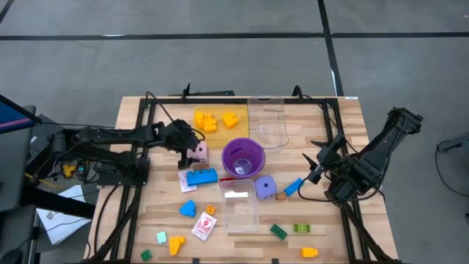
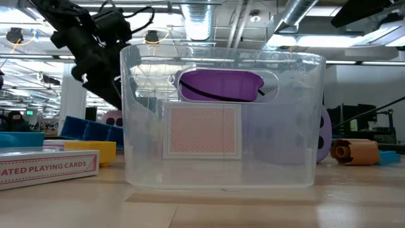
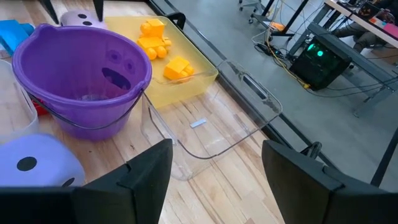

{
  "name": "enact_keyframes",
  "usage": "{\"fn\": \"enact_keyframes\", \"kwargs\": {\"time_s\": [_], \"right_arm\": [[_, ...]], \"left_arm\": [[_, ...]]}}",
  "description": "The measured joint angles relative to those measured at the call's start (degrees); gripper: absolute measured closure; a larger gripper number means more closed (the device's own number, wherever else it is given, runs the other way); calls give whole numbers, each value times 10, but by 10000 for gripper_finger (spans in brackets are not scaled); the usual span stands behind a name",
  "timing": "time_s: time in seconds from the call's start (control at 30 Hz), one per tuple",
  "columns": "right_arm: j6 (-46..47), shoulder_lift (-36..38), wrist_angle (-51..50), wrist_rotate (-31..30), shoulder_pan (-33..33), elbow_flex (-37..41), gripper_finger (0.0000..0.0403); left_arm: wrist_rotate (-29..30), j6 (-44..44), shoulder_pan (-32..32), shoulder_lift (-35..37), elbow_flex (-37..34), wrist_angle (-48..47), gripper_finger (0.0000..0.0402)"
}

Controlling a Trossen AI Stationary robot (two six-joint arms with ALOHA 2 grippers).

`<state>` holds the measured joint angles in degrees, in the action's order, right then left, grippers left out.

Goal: Pick & Place Toys
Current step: Put the pink dice into the top transparent bin

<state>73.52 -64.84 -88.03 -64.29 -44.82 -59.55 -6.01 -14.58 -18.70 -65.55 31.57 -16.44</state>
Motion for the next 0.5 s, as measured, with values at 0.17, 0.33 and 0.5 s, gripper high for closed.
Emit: {"fn": "enact_keyframes", "kwargs": {"time_s": [0.17, 0.33, 0.5], "right_arm": [[0, 0, 0, 0, 0, 0, 161], [0, 0, 0, 0, 0, 0, 161], [0, 0, 0, 0, 0, 0, 161]], "left_arm": [[16, -5, 0, -34, 2, 34, 13], [15, -3, 0, -28, 0, 39, 13], [0, 16, 1, -5, 0, 16, 13]]}}
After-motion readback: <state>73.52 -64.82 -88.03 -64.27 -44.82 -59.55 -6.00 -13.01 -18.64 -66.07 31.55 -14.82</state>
